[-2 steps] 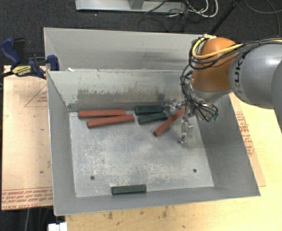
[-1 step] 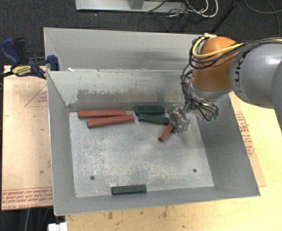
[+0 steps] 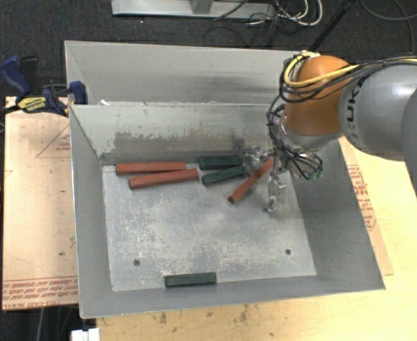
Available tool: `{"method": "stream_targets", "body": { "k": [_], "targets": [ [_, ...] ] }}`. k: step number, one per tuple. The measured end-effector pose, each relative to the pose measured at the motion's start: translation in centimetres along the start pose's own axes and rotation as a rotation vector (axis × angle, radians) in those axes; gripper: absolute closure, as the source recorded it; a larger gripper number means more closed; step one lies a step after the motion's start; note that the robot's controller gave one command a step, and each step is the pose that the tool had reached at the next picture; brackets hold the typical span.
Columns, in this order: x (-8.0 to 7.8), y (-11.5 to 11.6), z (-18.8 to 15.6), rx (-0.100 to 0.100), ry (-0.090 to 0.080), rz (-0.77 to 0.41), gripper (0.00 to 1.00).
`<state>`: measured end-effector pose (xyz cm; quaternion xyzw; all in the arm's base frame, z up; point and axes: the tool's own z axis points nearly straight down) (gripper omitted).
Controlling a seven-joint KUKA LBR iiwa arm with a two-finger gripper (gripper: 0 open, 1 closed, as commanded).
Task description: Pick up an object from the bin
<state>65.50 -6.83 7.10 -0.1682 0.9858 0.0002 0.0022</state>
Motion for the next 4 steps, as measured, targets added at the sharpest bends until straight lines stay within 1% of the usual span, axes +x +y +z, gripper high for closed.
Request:
{"method": "stream_targets", "body": {
  "k": [1, 2, 3, 4],
  "targets": [
    [0.0, 0.0, 0.0, 0.0, 0.0, 0.0, 1.0],
    [0.0, 0.0, 0.0, 0.0, 0.0, 0.0, 1.0],
    [1.2, -1.1, -3.4, -0.003, 0.004, 0.038, 1.0],
    [0.8, 3.7, -16.2, 0.0, 0.0, -0.019, 1.0]
  ]
}}
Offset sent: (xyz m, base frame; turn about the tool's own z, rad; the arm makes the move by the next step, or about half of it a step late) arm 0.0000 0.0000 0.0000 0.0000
